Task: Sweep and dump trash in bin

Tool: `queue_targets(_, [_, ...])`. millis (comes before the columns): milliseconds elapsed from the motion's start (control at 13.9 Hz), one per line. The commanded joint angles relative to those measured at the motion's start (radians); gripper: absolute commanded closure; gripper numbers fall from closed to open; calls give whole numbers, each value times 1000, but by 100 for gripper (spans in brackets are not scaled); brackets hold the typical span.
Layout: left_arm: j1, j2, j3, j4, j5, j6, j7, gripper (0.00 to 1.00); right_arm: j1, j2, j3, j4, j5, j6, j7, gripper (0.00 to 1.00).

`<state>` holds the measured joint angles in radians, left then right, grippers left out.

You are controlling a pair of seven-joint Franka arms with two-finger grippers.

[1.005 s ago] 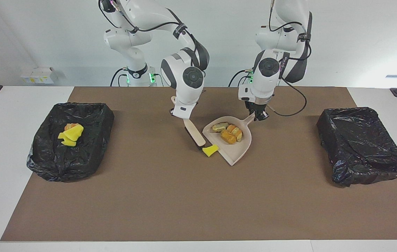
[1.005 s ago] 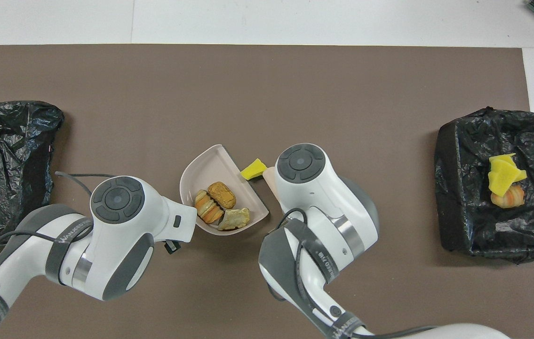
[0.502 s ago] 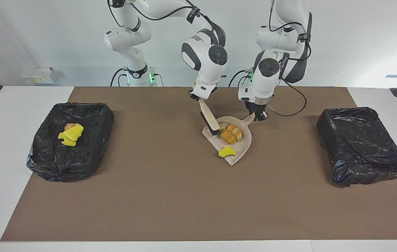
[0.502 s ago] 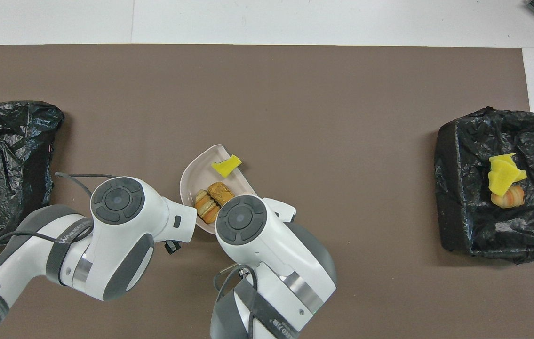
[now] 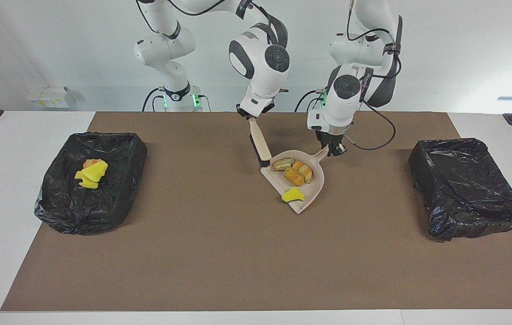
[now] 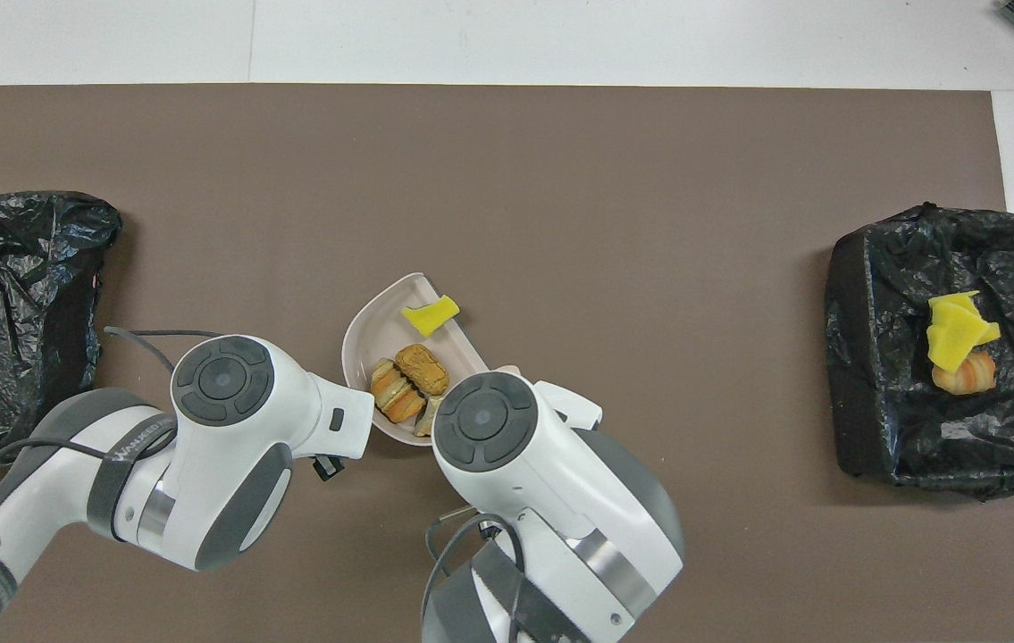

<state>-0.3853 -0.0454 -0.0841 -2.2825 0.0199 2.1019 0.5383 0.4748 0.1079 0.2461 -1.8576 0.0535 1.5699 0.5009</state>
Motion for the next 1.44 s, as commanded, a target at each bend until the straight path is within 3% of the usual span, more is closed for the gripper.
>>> queue_targets(0, [9, -24, 3, 14, -15, 18, -23, 100, -16, -40, 7, -44, 16, 5, 99, 100])
queue_targets(144, [60, -34, 3, 38, -17, 12, -20, 100, -21, -59, 6, -90, 87, 53, 107, 100])
queue_targets(359, [129, -77, 6, 51, -18, -3, 24, 100, -15, -129, 7, -240, 178, 230, 114, 100])
queue_targets(502, [175, -99, 10, 73, -20, -55, 90, 100, 2, -143, 7, -284, 230, 315, 117, 100])
queue_targets(861, [370, -93, 12, 256, -20, -316, 165, 100, 131, -27, 6, -290, 226, 501, 222, 100])
queue_targets(1148, [521, -82, 14, 319, -47, -408, 229, 100, 165, 6, 4, -287, 178, 503, 225, 100])
queue_targets(1220, [570, -79, 14, 334, -63, -422, 254, 100, 165, 9, 4, -278, 160, 492, 228, 23])
queue_targets(1292, [623, -71, 14, 348, -87, -437, 294, 100, 165, 9, 4, -266, 138, 486, 231, 0])
queue_targets(1364, [681, -65, 14, 368, -93, -454, 343, 100, 162, 7, 4, -246, 135, 457, 231, 0])
